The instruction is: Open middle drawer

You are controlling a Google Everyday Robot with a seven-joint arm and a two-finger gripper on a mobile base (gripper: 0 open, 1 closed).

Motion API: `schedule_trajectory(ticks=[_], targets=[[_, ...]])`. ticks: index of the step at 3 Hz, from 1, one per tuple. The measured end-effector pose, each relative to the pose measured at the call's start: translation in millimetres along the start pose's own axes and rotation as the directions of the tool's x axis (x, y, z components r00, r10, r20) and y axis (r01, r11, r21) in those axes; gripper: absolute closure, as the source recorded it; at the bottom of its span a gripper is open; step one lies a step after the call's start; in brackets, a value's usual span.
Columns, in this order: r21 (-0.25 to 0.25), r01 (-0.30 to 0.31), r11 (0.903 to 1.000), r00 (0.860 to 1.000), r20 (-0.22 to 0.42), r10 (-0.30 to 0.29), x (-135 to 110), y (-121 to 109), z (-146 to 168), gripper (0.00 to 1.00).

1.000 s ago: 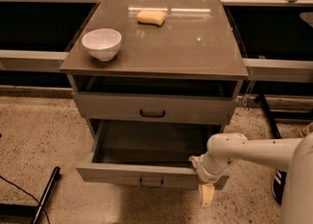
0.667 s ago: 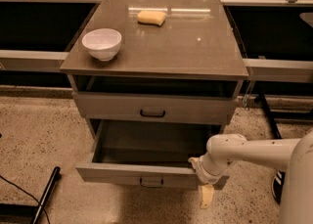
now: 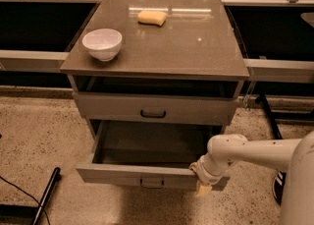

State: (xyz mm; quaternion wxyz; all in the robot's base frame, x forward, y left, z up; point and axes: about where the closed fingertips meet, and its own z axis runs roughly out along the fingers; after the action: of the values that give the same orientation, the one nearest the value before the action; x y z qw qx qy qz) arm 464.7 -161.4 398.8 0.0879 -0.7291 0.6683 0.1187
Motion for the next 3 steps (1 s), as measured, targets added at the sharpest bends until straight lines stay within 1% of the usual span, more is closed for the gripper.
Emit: schedule_trajectory(ticks=[1,2,3], targets=[[0.000,0.000,1.0000,1.000,0.000,0.000,0.0,0.0,0.0,0.43],[-0.048,-0.013,0.9988,1.000,0.010,0.014,0.4,0.1,6.8,0.21],[-0.119,-0.039,0.9922,0.999,0.020,0.041,2.1,3.9,14.3,0.00]])
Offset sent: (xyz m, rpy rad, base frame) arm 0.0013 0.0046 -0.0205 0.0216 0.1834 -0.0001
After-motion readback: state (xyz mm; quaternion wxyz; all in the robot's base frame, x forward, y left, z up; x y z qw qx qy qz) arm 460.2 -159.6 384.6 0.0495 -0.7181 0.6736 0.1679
